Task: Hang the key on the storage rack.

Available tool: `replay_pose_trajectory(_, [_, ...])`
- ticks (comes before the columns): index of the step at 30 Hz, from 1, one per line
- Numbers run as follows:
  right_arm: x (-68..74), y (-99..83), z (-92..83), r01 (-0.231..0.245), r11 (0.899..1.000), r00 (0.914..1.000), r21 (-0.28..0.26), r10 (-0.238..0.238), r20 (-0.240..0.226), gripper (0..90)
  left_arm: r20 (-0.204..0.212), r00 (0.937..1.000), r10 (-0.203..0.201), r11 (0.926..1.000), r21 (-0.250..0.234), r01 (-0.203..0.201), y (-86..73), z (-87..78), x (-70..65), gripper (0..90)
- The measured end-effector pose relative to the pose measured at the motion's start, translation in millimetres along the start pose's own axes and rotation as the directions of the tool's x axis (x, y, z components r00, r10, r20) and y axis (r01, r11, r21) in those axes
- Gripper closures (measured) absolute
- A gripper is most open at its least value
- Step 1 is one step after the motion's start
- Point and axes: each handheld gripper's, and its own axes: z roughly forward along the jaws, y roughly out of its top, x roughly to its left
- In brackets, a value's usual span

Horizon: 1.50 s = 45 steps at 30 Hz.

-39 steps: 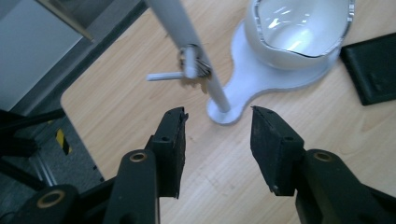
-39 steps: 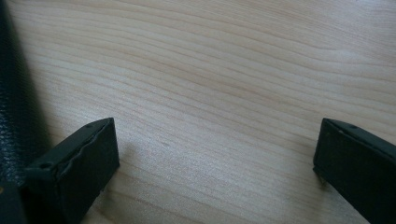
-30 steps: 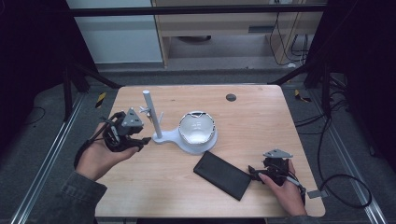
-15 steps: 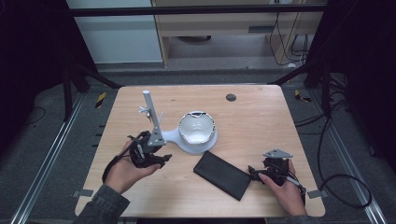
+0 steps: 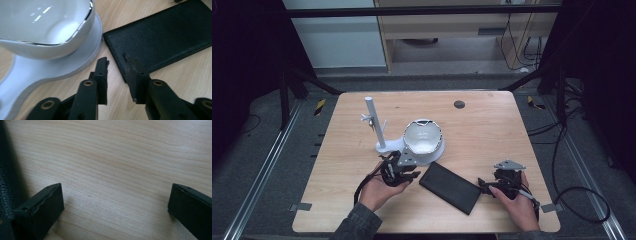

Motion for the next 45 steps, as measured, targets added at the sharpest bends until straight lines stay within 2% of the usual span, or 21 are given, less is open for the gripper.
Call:
replay_pose_trajectory(1, [0.0, 0.0, 0.0, -0.001, 1.0, 1.0, 0.0, 0.001, 0.0, 0.7, 0.013, 0.9997, 0.021, 0.9993, 0.031, -0.022, -0.2, 4.1, -3.5, 76.3])
replay_pose_trajectory(5, [-0.5, 0.0, -0.5, -0.002, 1.0, 1.0, -0.002, 0.002, -0.002, 2.5, 0.035, 0.9994, 0.009, 0.9998, 0.02, -0.01, -3.0, 5.1, -6.9, 80.5])
replay_pose_trajectory(7, [-2.8, 1.9, -3.7, -0.007, 1.0, 0.9999, 0.006, 0.007, -0.013, 5.9, 0.03, 0.9993, 0.02, 0.999, 0.039, -0.021, -6.6, 7.2, -8.5, 84.5])
replay_pose_trajectory(9, [-3.7, 3.2, -5.9, -0.015, 1.0, 0.9997, -0.011, 0.015, -0.021, 6.6, 0.028, 0.9994, 0.019, 0.9991, 0.038, -0.02, -7.9, 7.6, -8.3, 87.5])
replay_pose_trajectory(10, [-4.6, 5.1, -9.9, -0.024, 0.999, 0.9996, -0.044, 0.023, -0.018, 8.7, 0.028, 0.9996, 0.005, 0.9993, 0.037, -0.006, -12.4, 8.6, -6.9, 88.3])
replay_pose_trajectory(11, [-4.6, 5.1, -9.9, -0.024, 0.999, 0.9996, -0.044, 0.023, -0.018, 8.7, 0.028, 0.9996, 0.005, 0.9993, 0.037, -0.006, -12.4, 8.6, -6.9, 89.0])
replay_pose_trajectory(12, [-5.3, 6.5, -13.2, -0.021, 0.997, 0.9998, -0.069, 0.02, -0.009, 9.5, 0.027, 0.9996, 0.001, 0.9992, 0.04, -0.002, -14.1, 8.7, -6.3, 89.3])
replay_pose_trajectory(17, [-2.8, 8.4, -15.4, -0.003, 0.997, 1.0, -0.074, 0.003, -0.004, 10.1, 0.047, 0.9988, -0.01, 0.9981, 0.06, 0.008, -24.5, 12.4, -8.5, 89.9])
replay_pose_trajectory(19, [-1.6, 9.8, -15.9, 0.018, 0.997, 0.9998, -0.078, -0.017, 0.007, 10.1, 0.045, 0.999, 0.003, 0.9968, 0.079, -0.007, -25.9, 14.8, -9.2, 89.9])
replay_pose_trajectory(25, [-1.5, 8.7, -16.6, 0.015, 0.997, 0.9998, -0.074, -0.014, 0.012, 9.8, 0.043, 0.9989, 0.018, 0.9931, 0.115, -0.023, -26.3, 19.5, -10.8, 89.9])
replay_pose_trajectory(30, [0.7, 8.7, -15.5, 0.025, 0.998, 0.9997, -0.064, -0.024, 0.002, 9.5, 0.041, 0.9992, 0.0, 0.9938, 0.111, -0.004, -29.1, 22.1, -7.7, 89.8])
replay_pose_trajectory(33, [1.7, 9.0, -15.6, 0.026, 0.998, 0.9996, -0.061, -0.026, -0.004, 9.4, 0.031, 0.9995, 0.005, 0.9929, 0.119, -0.008, -29.5, 23.2, -7.9, 89.8])
replay_pose_trajectory(34, [2.0, 8.9, -15.0, 0.04, 0.997, 0.9992, -0.062, -0.041, -0.002, 9.3, 0.035, 0.9994, -0.001, 0.9932, 0.116, -0.003, -30.2, 23.8, -7.4, 89.8])
replay_pose_trajectory(45, [3.3, 8.8, -14.4, 0.043, 0.997, 0.999, -0.056, -0.043, -0.005, 9.2, 0.031, 0.9995, -0.004, 0.9925, 0.122, 0.0, -31.6, 27.7, -4.6, 89.7])
